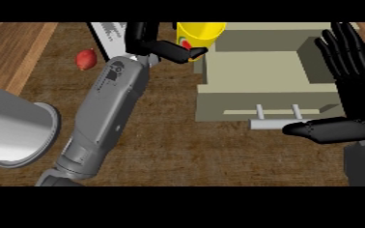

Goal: Pick up the cup, place it into the drawer and close the drawer

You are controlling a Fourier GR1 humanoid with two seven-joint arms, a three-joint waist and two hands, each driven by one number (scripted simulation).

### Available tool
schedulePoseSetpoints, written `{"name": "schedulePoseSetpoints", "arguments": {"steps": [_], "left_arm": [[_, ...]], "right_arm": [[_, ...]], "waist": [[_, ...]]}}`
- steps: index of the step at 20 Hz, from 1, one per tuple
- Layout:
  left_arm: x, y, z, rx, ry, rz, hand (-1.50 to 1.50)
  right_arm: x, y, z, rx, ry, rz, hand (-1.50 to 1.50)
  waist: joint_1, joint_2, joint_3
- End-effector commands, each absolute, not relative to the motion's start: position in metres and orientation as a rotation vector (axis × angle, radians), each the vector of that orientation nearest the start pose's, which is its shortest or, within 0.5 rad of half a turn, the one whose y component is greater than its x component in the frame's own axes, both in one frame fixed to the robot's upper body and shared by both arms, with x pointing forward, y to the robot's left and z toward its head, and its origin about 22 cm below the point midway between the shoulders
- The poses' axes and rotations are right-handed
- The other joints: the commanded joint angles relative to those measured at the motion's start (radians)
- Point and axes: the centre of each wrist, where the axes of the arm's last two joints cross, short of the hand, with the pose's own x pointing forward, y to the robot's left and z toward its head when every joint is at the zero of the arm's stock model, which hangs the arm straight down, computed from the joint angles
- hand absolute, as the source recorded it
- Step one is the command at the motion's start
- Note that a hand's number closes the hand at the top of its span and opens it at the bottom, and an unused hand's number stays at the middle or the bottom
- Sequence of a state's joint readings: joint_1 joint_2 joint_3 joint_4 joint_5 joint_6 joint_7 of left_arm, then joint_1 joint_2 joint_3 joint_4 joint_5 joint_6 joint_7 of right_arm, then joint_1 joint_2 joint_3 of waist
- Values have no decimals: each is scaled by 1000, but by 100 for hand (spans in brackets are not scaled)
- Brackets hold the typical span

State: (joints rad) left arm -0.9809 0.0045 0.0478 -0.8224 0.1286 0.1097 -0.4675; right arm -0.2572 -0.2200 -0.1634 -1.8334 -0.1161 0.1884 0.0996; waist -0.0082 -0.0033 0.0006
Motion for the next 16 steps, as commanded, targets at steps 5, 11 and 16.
{"name": "schedulePoseSetpoints", "arguments": {"steps": [5,11,16], "left_arm": [[439,40,194,-143,-2020,-209,150],[443,35,157,-26,-1887,-246,150],[445,33,147,10,-1806,-352,150]], "right_arm": [[273,-270,138,6,-1987,286,-150],[279,-269,141,47,-2012,262,-150],[287,-265,147,88,-2028,306,-150]], "waist": [[-35,11,1],[-58,16,1],[-115,35,2]]}}
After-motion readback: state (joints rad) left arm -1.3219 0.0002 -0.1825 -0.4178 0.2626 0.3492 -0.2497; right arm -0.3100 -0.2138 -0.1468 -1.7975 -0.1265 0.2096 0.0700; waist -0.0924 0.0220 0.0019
